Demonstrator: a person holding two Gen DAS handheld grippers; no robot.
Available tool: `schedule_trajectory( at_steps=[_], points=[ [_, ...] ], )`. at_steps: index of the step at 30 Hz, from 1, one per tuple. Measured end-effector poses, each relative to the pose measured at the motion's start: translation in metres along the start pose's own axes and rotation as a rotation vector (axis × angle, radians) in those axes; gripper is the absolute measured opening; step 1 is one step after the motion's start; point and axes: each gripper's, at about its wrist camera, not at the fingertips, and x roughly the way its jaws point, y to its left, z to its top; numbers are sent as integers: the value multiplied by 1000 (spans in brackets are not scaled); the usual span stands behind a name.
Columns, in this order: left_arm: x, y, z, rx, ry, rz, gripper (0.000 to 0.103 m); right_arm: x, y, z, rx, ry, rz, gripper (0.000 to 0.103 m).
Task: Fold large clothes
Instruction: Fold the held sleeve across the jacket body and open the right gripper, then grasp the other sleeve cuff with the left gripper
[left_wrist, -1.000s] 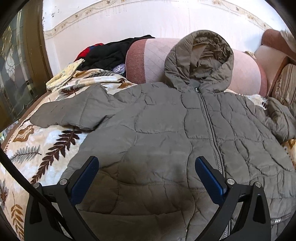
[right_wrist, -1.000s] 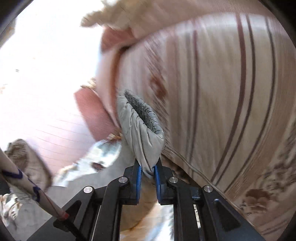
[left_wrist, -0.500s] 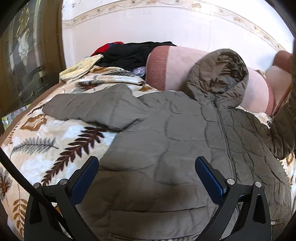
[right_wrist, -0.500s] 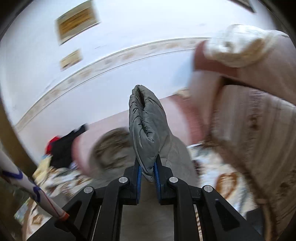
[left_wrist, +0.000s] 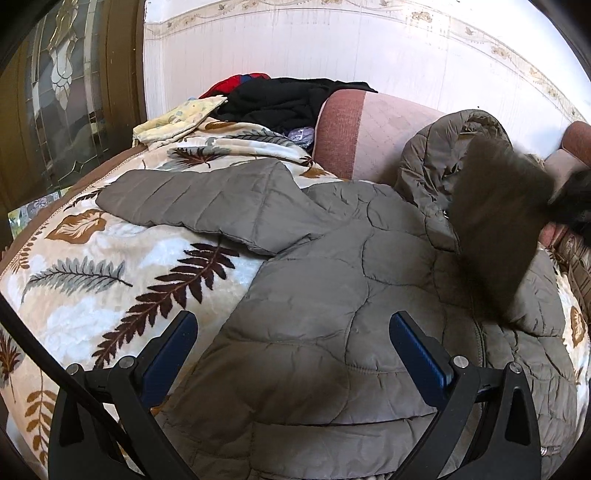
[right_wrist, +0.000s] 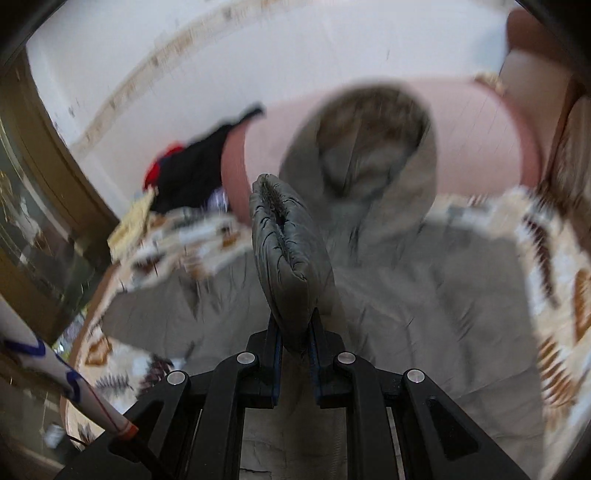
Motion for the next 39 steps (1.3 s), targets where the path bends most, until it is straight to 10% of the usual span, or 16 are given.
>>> schedule_trajectory(
  at_steps=[4, 8, 13, 18, 24, 30, 39],
  points=[
    [4, -5, -1, 10, 8, -2, 103, 55, -8, -24, 11, 113, 36, 14],
    [9, -11, -3, 28, 19, -2, 103, 61, -5, -30, -13, 183, 122, 47],
    [13, -16, -3, 33, 26, -1, 103, 25, -13, -21, -87, 108, 184, 54],
    [18, -22, -6, 50, 41, 7, 103, 11, -65, -4, -23, 9, -72, 59],
    [28, -26, -9, 55, 80, 17, 103, 47, -149, -21, 62, 117, -395, 59],
    [39, -27, -13, 59, 145, 21, 103, 70, -162, -34, 62, 185, -376, 63],
    [20, -28, -11, 66, 107, 21, 103, -1, -107, -84, 13, 170, -178, 64]
  ],
)
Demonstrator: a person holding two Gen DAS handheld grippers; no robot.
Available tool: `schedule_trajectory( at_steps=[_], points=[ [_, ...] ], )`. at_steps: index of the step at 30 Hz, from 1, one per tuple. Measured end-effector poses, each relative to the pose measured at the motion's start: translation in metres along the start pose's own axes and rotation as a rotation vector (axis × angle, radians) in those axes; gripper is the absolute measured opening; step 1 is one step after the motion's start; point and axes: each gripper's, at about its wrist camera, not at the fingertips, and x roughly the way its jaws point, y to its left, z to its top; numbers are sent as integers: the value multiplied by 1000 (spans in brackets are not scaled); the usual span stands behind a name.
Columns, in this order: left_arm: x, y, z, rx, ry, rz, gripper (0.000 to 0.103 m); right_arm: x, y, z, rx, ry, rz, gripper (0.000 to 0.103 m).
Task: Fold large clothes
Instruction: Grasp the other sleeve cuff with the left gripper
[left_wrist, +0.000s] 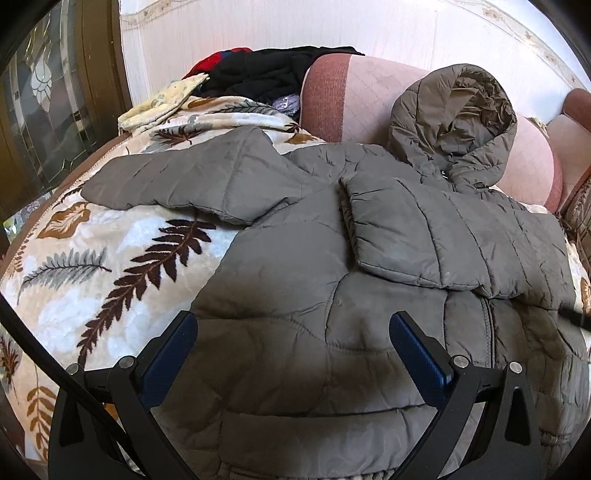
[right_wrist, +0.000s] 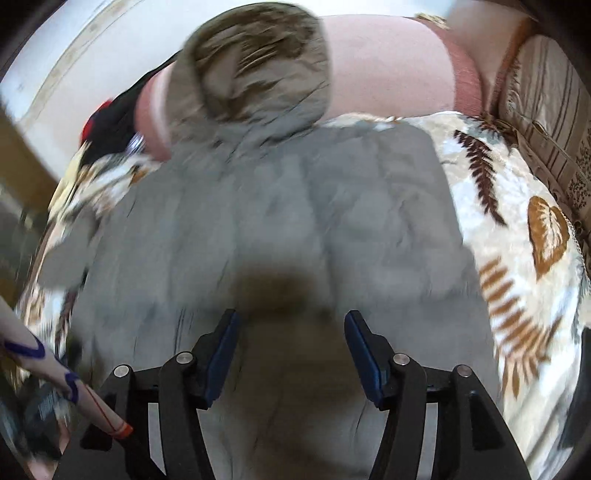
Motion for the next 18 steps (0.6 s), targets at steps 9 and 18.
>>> schedule_trajectory(
  at_steps=[9, 18],
  points=[
    [-26, 17, -8, 3, -46, -3, 103, 17, 28, -81, -142, 63, -21, 65],
    [-34, 104, 27, -174, -37, 3, 103, -16, 24, -74, -183, -117, 108, 65]
  ],
)
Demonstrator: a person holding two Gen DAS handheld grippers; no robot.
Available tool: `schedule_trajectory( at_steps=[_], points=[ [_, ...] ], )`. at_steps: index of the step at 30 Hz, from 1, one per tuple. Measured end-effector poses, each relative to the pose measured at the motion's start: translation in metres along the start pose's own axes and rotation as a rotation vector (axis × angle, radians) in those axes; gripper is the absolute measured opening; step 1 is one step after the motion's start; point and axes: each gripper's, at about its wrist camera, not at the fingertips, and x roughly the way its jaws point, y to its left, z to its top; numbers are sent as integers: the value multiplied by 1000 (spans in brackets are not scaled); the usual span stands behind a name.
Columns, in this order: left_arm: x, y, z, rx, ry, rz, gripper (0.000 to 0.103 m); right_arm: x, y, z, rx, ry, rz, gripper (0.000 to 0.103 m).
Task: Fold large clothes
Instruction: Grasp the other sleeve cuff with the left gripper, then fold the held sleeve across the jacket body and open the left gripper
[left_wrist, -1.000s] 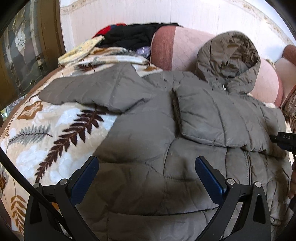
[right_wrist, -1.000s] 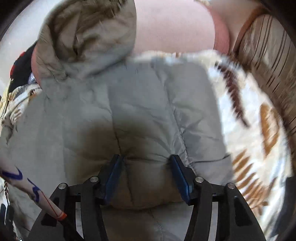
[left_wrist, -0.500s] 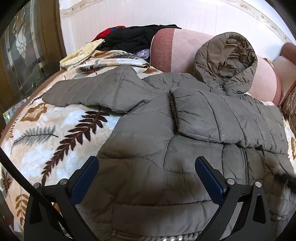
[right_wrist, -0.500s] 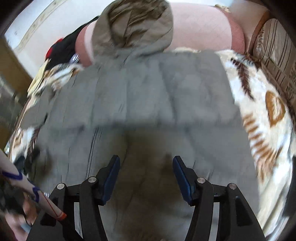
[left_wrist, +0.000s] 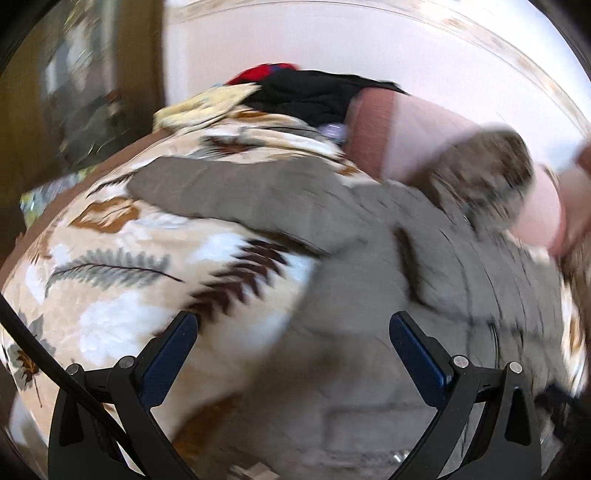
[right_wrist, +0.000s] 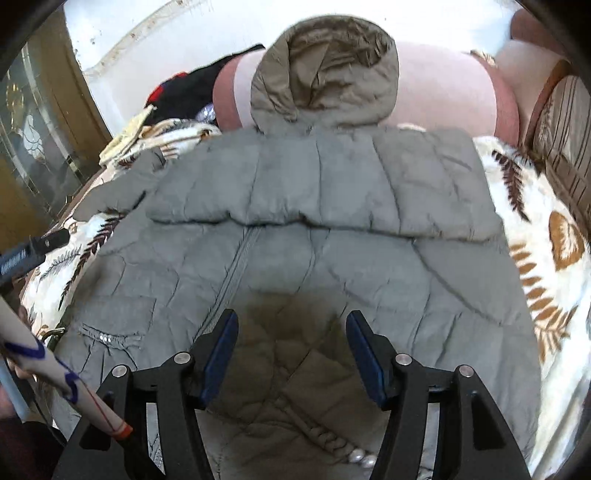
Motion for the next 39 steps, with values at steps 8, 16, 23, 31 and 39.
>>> schedule_trajectory(
  at_steps=[8, 16, 23, 31, 39],
  points=[
    [56, 132, 112, -222, 60, 80, 96, -12, 4, 1, -24, -34, 62, 65],
    [141, 252, 149, -578, 132, -42, 59, -5, 4, 1, 2, -27, 96, 65],
    [192, 276, 146, -676, 111, -110, 49, 14, -3, 4, 41, 11, 97, 65],
    [219, 275, 141, -694, 51, -95, 26, 23, -5, 5, 43, 14, 91, 65],
    [170, 245, 167, -575, -49, -101, 10, 16, -19, 8, 96, -39, -16, 65]
  ],
)
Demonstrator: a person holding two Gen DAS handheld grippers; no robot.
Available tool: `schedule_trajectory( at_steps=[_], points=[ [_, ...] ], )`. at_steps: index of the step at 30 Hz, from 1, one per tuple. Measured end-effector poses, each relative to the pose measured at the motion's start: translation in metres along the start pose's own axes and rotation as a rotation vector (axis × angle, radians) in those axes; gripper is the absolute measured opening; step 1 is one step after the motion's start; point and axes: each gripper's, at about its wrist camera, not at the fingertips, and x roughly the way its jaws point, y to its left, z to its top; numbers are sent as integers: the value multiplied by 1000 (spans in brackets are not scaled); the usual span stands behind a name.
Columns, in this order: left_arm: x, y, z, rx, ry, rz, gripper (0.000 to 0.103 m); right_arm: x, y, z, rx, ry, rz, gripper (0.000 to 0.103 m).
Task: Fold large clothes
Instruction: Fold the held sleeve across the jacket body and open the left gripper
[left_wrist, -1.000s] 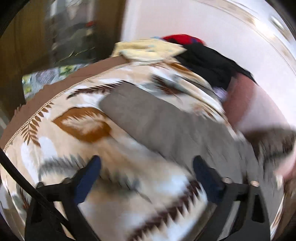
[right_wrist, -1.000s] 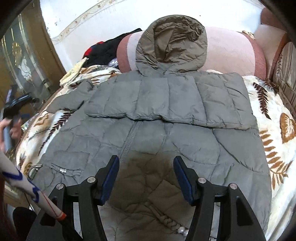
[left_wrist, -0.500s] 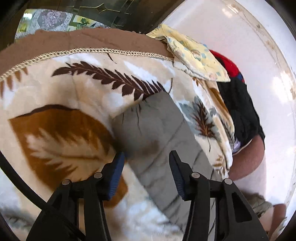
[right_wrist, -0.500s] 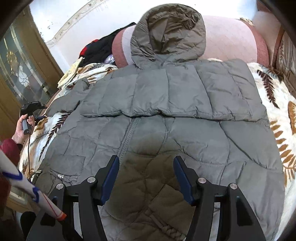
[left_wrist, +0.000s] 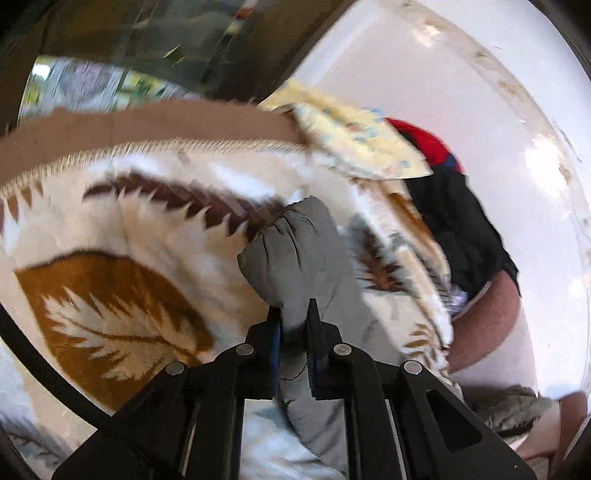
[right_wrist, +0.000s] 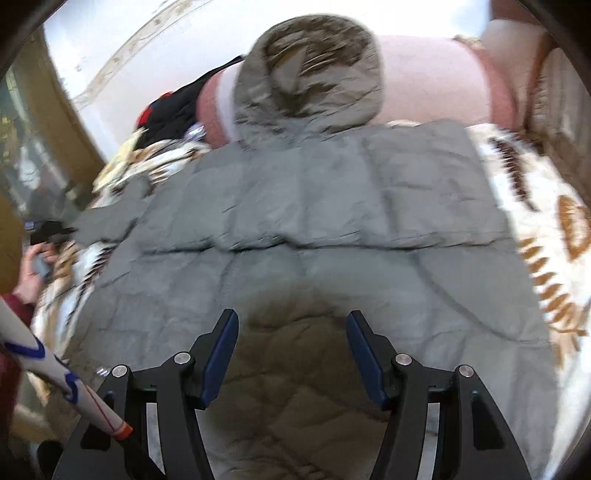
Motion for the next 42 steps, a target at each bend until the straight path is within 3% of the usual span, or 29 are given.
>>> schedule_trajectory(
  at_steps=[2, 5, 6, 13, 17, 24, 31, 35, 38, 39, 42],
  points=[
    [-18, -18, 1, 44, -18, -7, 10, 1, -4, 1, -6, -3, -85, 66],
    [-42, -40, 1, 83, -35, -28, 10, 28, -17, -5, 22, 147, -95, 69],
    [-52, -49, 0, 96, -40, -45, 10, 31, -18, -8, 28, 157, -99, 69],
    [-126, -134, -21, 231, -78, -156, 10, -1, -20, 1, 42, 48, -69, 69],
    [-169, -196, -53, 345, -80, -234, 10, -14, -31, 6, 96, 8, -45, 69],
    [-217, -302, -160, 545, 0, -387, 10, -56, -51, 14, 177, -112, -34, 69],
    [-208, -369, -292, 667, 158, -488, 11, -81, -83, 16, 282, -181, -54, 69],
    [-176, -387, -372, 739, 267, -466, 11, -92, -98, 17, 331, -217, -83, 69],
    [-140, -386, -428, 816, 326, -388, 12, -94, -106, 18, 360, -222, -88, 69],
    [-125, -384, -445, 842, 357, -356, 14, -94, -106, 19, 362, -222, -87, 69],
    [-98, -367, -474, 881, 467, -247, 54, -91, -105, 19, 356, -213, -92, 69]
  ],
)
